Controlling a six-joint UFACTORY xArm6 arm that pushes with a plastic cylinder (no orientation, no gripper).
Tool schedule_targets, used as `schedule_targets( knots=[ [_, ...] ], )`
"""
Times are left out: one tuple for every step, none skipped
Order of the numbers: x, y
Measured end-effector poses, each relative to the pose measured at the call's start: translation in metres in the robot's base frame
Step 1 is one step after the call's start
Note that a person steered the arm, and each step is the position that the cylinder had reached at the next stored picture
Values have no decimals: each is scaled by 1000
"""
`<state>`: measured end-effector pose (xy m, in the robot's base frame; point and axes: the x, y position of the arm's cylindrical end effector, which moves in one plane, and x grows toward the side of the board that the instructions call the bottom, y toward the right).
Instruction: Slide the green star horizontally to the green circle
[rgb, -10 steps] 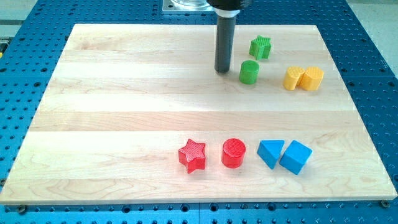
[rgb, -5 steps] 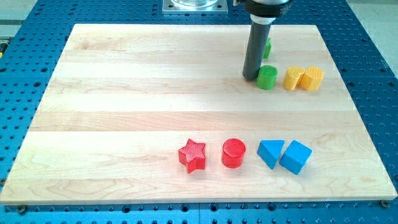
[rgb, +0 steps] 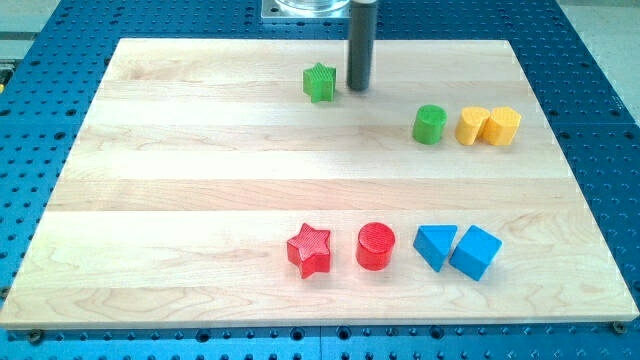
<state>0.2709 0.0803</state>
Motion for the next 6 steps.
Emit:
schedule_targets(
  knots=[
    [-25,-49],
    [-2,-120],
    [39,-71],
    [30,-50],
    [18,-20],
    [33,-2]
  ],
)
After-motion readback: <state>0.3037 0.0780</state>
